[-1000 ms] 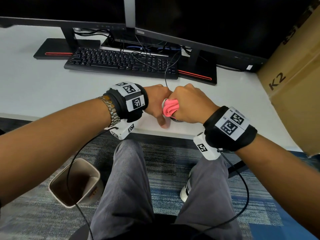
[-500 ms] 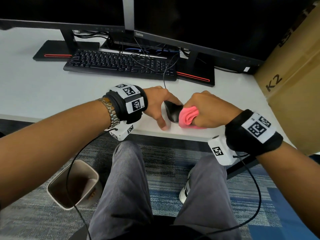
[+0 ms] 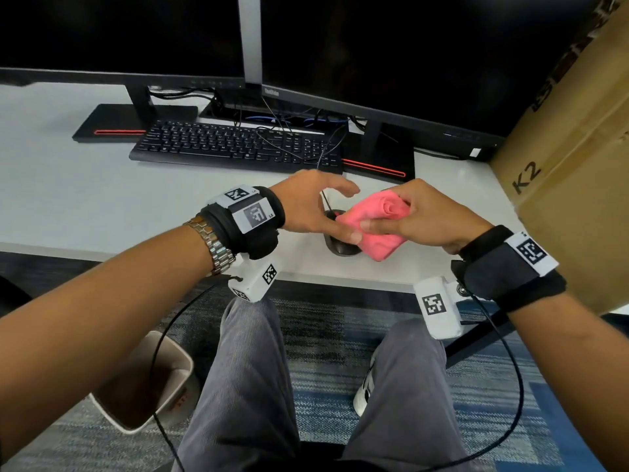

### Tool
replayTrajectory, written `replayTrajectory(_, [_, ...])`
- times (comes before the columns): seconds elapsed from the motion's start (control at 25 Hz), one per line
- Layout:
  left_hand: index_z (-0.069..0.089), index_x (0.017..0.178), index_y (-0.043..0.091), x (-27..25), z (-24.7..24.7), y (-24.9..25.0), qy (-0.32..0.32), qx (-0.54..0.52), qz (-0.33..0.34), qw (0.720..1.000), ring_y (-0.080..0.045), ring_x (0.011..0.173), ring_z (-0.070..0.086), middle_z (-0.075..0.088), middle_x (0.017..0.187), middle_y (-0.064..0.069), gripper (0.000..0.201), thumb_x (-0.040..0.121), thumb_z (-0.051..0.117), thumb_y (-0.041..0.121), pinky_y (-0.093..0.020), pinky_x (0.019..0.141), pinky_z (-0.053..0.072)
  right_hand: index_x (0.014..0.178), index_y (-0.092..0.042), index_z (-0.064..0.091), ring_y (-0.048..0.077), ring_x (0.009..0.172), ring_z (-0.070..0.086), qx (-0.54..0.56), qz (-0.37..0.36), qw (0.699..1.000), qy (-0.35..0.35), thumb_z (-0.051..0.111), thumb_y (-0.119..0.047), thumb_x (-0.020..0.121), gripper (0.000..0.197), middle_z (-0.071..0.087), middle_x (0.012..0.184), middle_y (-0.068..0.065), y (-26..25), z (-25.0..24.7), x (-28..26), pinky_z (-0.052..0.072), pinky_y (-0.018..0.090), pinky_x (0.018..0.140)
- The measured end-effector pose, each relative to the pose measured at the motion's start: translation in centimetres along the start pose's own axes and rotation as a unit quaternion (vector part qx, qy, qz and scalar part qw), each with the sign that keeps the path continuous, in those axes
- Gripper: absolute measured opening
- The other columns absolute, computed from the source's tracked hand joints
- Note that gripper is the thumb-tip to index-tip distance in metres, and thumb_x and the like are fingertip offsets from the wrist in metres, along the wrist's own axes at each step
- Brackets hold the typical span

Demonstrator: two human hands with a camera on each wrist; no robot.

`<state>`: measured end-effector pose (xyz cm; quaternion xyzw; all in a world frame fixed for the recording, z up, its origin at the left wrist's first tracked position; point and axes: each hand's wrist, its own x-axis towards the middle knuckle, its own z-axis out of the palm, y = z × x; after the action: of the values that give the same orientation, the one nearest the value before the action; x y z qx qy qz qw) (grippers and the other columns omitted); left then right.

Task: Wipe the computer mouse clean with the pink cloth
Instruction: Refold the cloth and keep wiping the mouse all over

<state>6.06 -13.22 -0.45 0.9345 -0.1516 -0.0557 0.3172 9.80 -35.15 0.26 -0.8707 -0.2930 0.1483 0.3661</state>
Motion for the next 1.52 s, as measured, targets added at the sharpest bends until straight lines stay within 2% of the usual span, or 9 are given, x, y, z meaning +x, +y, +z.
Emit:
replayTrajectory(0.12, [0.069, 0.1, 0.026, 0.2, 0.6, 0.0, 0.037, -0.032, 0.019, 0.999, -0.007, 0.076, 0.066, 0.07, 0.096, 0.013, 0.069, 0.048, 0.075, 0.071, -0.036, 0.079, 0.057, 0.101, -0.004, 0.075, 0.032, 0.092, 0.072, 0.02, -0.014, 0.999, 0.021, 0.078, -0.031, 0.084, 0.032, 0.076, 0.095, 0.016, -0.3, 0.5, 0.3, 0.058, 0.047, 0.084])
replayTrajectory(0.28, [0.063, 0.07, 0.011, 0.4, 1.7, -0.3, 0.1, -0.048, 0.018, 0.994, -0.03, 0.067, 0.06, 0.065, 0.07, -0.013, 0.065, 0.048, 0.076, 0.07, -0.048, 0.07, 0.053, 0.099, 0.008, 0.069, 0.041, 0.093, 0.069, 0.055, -0.03, 0.997, 0.049, 0.071, -0.032, 0.09, 0.041, 0.072, 0.097, 0.029, -0.4, 1.1, 0.7, 0.058, 0.048, 0.08])
replayTrajectory(0.52, [0.067, 0.08, 0.007, 0.5, 1.6, -1.3, 0.068, -0.1, 0.014, 0.993, -0.031, 0.08, 0.068, 0.071, 0.083, -0.015, 0.056, 0.055, 0.081, 0.055, -0.051, 0.079, 0.055, 0.107, 0.008, 0.069, 0.036, 0.097, 0.072, 0.104, -0.059, 0.992, 0.04, 0.068, -0.034, 0.088, 0.045, 0.074, 0.101, 0.024, -0.1, 1.0, 0.6, 0.058, 0.054, 0.087])
replayTrajectory(0.8, [0.066, 0.095, -0.005, 0.0, 1.2, -1.8, 0.03, -0.154, 0.017, 0.987, -0.034, 0.094, 0.066, 0.07, 0.096, -0.022, 0.03, 0.076, 0.08, 0.014, -0.025, 0.071, 0.056, 0.118, -0.003, 0.069, 0.008, 0.08, 0.074, 0.206, -0.054, 0.977, 0.011, 0.063, -0.012, 0.093, 0.027, 0.078, 0.086, -0.001, 0.8, 1.1, 0.3, 0.056, 0.018, 0.061])
replayTrajectory(0.92, [0.065, 0.105, -0.003, -0.2, 1.1, -1.9, 0.013, -0.182, 0.015, 0.983, -0.034, 0.1, 0.064, 0.07, 0.103, -0.022, 0.031, 0.078, 0.077, 0.008, -0.015, 0.072, 0.052, 0.117, 0.007, 0.068, 0.012, 0.082, 0.074, 0.212, -0.065, 0.975, 0.031, 0.068, -0.016, 0.088, 0.037, 0.077, 0.093, 0.012, 1.1, 0.8, 0.5, 0.057, 0.02, 0.063])
replayTrajectory(1.0, [0.062, 0.112, -0.002, -0.2, 0.9, -1.9, 0.012, -0.218, 0.019, 0.976, -0.032, 0.101, 0.063, 0.068, 0.109, -0.023, 0.041, 0.077, 0.079, 0.01, -0.022, 0.083, 0.054, 0.115, 0.005, 0.069, 0.021, 0.09, 0.074, 0.22, -0.071, 0.972, 0.05, 0.072, -0.021, 0.081, 0.042, 0.074, 0.104, 0.024, 1.1, 0.6, 0.6, 0.06, 0.027, 0.07])
replayTrajectory(1.2, [0.056, 0.113, -0.01, 0.3, 0.8, -1.8, 0.078, -0.333, -0.001, 0.94, -0.044, 0.1, 0.063, 0.061, 0.112, -0.036, 0.067, 0.065, 0.081, 0.029, -0.058, 0.094, 0.05, 0.107, -0.014, 0.073, 0.015, 0.087, 0.073, 0.224, -0.082, 0.969, 0.067, 0.074, -0.025, 0.079, 0.03, 0.076, 0.096, 0.007, 0.1, 0.0, 1.4, 0.057, 0.025, 0.067])
replayTrajectory(1.36, [0.059, 0.097, 0.01, 0.3, 0.2, -1.7, 0.166, -0.339, -0.007, 0.926, -0.03, 0.093, 0.066, 0.067, 0.101, -0.022, 0.029, 0.074, 0.074, 0.019, -0.053, 0.09, 0.054, 0.11, -0.007, 0.071, 0.016, 0.092, 0.071, 0.126, -0.096, 0.985, 0.066, 0.079, -0.022, 0.08, 0.035, 0.073, 0.1, 0.003, -0.3, -0.7, 2.5, 0.058, 0.029, 0.075])
replayTrajectory(1.52, [0.059, 0.1, 0.005, 0.3, 0.0, -1.9, 0.214, -0.323, -0.007, 0.922, -0.028, 0.082, 0.064, 0.063, 0.103, -0.035, 0.032, 0.076, 0.075, 0.018, -0.051, 0.078, 0.056, 0.112, -0.004, 0.071, 0.02, 0.096, 0.074, 0.076, -0.099, 0.985, 0.122, 0.079, -0.014, 0.084, 0.03, 0.075, 0.104, 0.009, -0.4, -0.1, 3.4, 0.062, 0.034, 0.082])
